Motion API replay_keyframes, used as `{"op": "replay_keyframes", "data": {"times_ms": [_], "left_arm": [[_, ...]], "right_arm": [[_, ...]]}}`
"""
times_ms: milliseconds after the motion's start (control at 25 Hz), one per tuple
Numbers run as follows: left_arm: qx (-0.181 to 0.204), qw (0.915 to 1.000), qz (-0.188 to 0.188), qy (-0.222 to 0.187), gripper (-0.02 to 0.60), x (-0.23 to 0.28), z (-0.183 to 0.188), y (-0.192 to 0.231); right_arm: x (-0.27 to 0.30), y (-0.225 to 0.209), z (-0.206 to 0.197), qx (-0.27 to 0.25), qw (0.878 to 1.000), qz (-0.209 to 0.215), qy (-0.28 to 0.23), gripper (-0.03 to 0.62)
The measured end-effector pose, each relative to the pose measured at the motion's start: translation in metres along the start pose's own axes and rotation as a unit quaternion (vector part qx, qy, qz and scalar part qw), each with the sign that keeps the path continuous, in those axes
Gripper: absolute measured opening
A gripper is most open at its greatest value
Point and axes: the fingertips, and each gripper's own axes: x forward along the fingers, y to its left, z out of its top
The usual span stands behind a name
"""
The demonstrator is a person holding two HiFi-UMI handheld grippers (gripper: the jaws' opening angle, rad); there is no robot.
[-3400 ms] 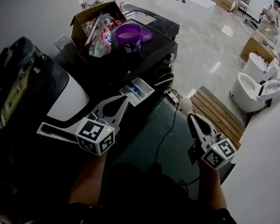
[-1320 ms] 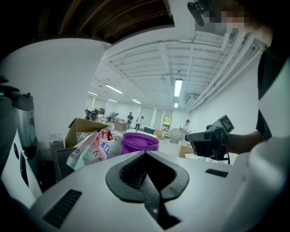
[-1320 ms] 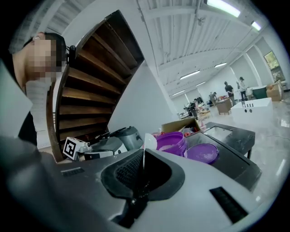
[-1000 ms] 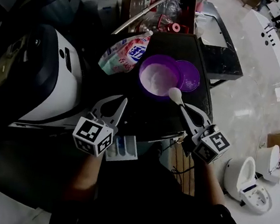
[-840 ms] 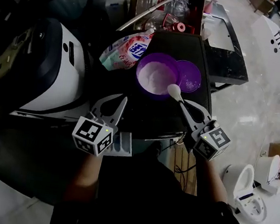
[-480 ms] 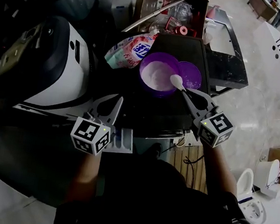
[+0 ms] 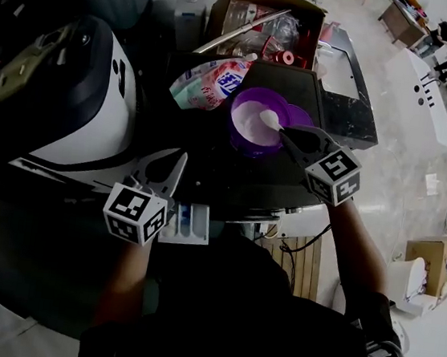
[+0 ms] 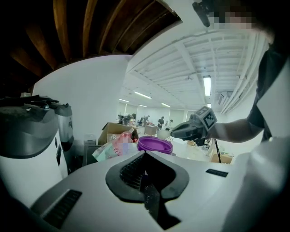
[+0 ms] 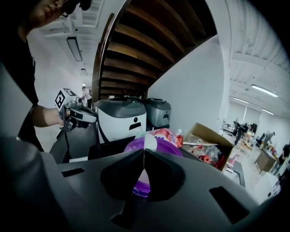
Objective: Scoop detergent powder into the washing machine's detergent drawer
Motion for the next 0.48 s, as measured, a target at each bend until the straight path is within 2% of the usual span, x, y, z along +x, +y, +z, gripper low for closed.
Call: {"op": "replay_keyframes", "data": {"times_ms": [200, 320, 480], "left_arm": [[-0.009, 0.9998, 0.018, 0.003, 0.009, -0.005, -0.003, -0.004], [-0.019, 0.9991, 0.036, 0.011, 0.008, -0.005, -0.008, -0.004], [-0.032, 0.9980, 0.053, 0.011, 0.008, -0.005, -0.008, -0.009]], "right_arm": [[0.033, 0.005, 0.004, -0.087, 0.993, 0.063, 0.055, 0.021], [0.051, 0.009, 0.002, -0.156, 0.979, 0.095, 0.085, 0.021], [0.063, 0.008, -0.009, -0.215, 0.962, 0.120, 0.116, 0.021]]}}
